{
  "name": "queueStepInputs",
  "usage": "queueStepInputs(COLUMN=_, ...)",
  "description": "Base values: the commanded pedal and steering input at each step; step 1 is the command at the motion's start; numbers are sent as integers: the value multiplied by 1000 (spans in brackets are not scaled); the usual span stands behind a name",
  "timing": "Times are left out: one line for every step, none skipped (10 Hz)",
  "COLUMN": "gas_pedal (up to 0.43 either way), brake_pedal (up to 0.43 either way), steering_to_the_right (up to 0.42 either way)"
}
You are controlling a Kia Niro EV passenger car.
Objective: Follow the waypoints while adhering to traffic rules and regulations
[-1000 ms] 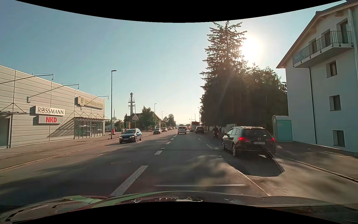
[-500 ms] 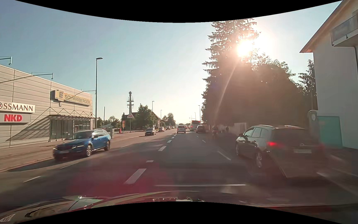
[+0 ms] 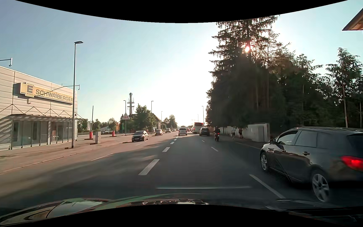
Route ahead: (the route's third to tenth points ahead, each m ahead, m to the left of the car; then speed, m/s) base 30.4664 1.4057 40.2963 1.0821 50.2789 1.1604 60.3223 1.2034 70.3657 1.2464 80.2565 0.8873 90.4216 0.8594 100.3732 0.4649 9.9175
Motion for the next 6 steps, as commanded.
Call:
queueStepInputs(gas_pedal=79, brake_pedal=0, steering_to_the_right=0)
queueStepInputs(gas_pedal=87, brake_pedal=0, steering_to_the_right=0)
queueStepInputs(gas_pedal=98, brake_pedal=0, steering_to_the_right=0)
queueStepInputs(gas_pedal=98, brake_pedal=0, steering_to_the_right=0)
queueStepInputs(gas_pedal=110, brake_pedal=0, steering_to_the_right=0)
queueStepInputs(gas_pedal=118, brake_pedal=0, steering_to_the_right=0)
